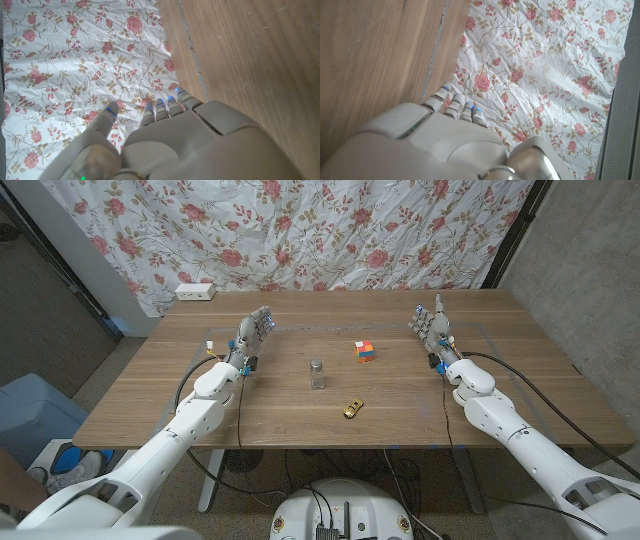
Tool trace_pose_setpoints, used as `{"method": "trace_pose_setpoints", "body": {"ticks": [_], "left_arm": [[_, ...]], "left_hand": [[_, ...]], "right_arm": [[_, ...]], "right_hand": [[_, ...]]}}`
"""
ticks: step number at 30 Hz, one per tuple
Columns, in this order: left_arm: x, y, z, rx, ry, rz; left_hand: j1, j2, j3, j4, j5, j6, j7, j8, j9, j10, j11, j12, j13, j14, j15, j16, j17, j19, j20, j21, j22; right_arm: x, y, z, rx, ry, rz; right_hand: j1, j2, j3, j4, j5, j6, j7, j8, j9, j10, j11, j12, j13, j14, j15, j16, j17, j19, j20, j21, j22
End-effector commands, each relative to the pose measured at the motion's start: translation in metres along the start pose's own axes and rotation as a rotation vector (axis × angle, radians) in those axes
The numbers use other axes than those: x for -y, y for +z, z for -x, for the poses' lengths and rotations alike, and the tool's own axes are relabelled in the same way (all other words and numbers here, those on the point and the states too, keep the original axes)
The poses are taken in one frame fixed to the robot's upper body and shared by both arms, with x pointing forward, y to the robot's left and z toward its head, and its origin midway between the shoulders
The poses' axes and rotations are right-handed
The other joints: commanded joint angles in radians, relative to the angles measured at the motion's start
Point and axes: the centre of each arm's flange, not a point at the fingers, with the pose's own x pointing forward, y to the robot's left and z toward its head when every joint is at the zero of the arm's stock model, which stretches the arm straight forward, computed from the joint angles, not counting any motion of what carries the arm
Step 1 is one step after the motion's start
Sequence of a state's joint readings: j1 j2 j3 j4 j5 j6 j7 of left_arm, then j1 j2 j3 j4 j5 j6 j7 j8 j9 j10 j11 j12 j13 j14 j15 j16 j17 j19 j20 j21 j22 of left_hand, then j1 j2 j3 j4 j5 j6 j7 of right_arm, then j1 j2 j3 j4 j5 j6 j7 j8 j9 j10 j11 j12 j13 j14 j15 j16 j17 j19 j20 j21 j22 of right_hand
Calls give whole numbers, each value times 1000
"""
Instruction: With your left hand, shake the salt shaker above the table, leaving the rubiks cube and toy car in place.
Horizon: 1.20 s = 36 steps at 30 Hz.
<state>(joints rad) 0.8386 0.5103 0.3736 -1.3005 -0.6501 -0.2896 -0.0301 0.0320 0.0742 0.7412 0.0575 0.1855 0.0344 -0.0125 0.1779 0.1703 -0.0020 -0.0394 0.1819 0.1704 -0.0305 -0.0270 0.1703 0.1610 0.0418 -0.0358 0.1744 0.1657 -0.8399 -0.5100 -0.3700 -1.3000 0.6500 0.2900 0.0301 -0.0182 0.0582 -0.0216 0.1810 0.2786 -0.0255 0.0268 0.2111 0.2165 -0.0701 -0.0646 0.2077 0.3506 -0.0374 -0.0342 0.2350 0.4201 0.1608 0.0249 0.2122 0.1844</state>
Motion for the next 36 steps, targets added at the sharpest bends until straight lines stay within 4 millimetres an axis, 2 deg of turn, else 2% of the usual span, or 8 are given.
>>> {"method": "trace_pose_setpoints", "body": {"ticks": [1,4,11,16,27,29,31,36], "left_arm": [[2,5,0,-1,-30,-19],[1,7,3,-2,-41,-27],[-6,15,12,-1,-57,-40],[-14,14,17,-20,-83,-39],[-26,16,28,-32,-133,-68],[-27,15,30,-35,-145,-52],[-29,14,31,-37,-153,-54],[-31,14,33,-46,-194,-80]], "left_hand": [[8,51,6,-10,3,15,-2,4,2,5,-12,7,3,-1,-11,4,2,10,-25,8,2],[14,43,3,-26,1,19,-6,6,2,10,-19,8,3,1,-15,4,2,11,-28,9,1],[51,11,4,-107,-6,37,-15,16,2,31,-27,12,3,5,-25,5,3,10,-33,8,0],[73,1,5,-150,-9,50,-18,21,2,44,-33,14,4,8,-32,5,4,10,-35,9,0],[106,-13,3,-210,-13,59,-31,26,3,53,-41,12,4,0,-43,3,4,-9,-40,4,0],[121,-25,1,-232,-12,64,-47,28,3,55,-48,10,4,-1,-50,4,5,-14,-39,4,0],[138,-34,0,-244,-12,60,-55,27,4,48,-63,6,5,-4,-52,3,5,-37,-31,-1,0],[152,-40,0,-247,-12,65,-67,30,4,45,-72,5,5,-10,-52,2,5,-56,-25,-3,0]], "right_arm": [[0,0,0,0,0,0],[0,0,0,0,0,0],[0,0,0,0,0,0],[0,0,0,0,0,0],[0,0,0,0,0,0],[0,0,0,0,0,0],[0,0,0,0,0,0],[0,0,0,0,0,0]], "right_hand": [[0,102,-2,5,7,0,9,7,3,-5,-1,7,3,-5,-35,4,5,7,-2,6,5],[0,102,-2,5,7,0,8,7,3,-5,0,7,3,-4,-34,5,5,6,-1,6,5],[0,102,-1,5,7,0,8,7,3,-5,-1,7,3,-6,-35,4,5,6,-2,6,5],[0,102,-1,5,7,-1,9,7,3,-5,-1,7,3,-6,-35,4,5,6,-2,6,5],[0,102,-1,5,7,0,9,7,3,-6,0,7,3,-5,-36,4,5,6,-2,6,5],[0,102,-1,5,7,-1,9,7,3,-6,0,7,3,-5,-35,4,5,6,-2,6,5],[0,102,-1,5,7,-1,9,7,3,-5,0,7,3,-6,-35,4,5,6,-2,6,5],[0,102,-1,5,7,-1,8,7,3,-5,-1,7,3,-5,-35,4,5,6,-1,6,5]]}}
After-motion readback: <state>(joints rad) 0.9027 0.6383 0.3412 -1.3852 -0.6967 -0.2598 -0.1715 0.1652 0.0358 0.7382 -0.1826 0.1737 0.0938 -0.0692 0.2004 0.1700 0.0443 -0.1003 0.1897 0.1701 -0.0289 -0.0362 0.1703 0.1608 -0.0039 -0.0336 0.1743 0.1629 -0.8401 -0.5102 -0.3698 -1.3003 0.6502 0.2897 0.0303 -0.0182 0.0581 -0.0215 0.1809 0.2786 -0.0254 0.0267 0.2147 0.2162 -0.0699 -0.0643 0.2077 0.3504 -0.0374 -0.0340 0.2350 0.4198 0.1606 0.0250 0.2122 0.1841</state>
